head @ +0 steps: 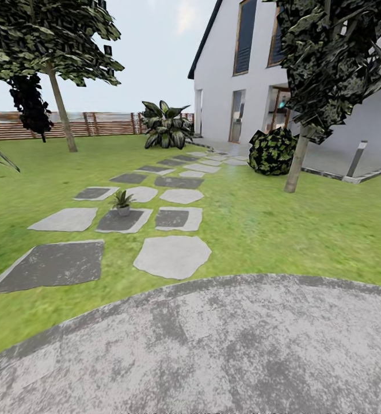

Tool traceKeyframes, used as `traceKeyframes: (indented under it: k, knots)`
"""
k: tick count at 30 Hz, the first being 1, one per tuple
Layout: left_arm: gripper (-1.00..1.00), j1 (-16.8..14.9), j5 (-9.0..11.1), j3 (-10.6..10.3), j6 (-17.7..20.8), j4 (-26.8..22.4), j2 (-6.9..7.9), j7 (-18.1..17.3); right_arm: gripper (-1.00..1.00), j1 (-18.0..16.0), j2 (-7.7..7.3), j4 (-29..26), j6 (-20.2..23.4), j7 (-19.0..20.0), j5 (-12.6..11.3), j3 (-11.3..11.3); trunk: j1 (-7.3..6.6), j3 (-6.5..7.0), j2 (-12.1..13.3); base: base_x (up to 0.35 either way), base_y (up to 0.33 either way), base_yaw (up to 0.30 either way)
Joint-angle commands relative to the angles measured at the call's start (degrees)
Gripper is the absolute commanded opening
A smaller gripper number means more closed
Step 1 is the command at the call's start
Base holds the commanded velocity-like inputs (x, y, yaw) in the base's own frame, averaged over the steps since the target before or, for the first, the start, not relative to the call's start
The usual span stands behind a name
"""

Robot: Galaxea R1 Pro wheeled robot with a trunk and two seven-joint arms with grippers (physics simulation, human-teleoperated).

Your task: Pick up the pesticide atomizer in the garden and spray insectifuge to fully cover both potted plants in the garden.

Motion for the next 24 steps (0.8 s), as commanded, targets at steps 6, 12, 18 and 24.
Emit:
traceKeyframes:
  k: [6,12,18,24]
  knots:
    - [1.00,0.0,0.2,0.1,-0.2,0.0,-0.01,0.0,1.00,0.0,0.01,0.0,-0.2,0.0,0.0,0.0,1.32,-1.16,-2.4,0.000,0.000,-0.011]
    - [1.00,0.0,0.2,0.1,-0.2,0.0,-0.01,0.0,1.00,0.0,0.01,0.0,-0.2,0.0,0.0,0.0,2.63,-2.24,-4.8,0.000,0.000,0.000]
    - [1.00,0.0,0.2,0.1,-0.2,0.0,-0.01,0.0,1.00,0.0,0.01,0.0,-0.2,0.0,0.0,0.0,3.95,-3.32,-7.3,0.000,0.000,0.000]
    - [1.00,0.0,0.2,0.1,-0.2,0.0,-0.01,0.0,1.00,0.0,0.01,0.0,-0.2,0.0,0.0,0.0,5.27,-4.40,-9.7,0.000,0.000,0.000]
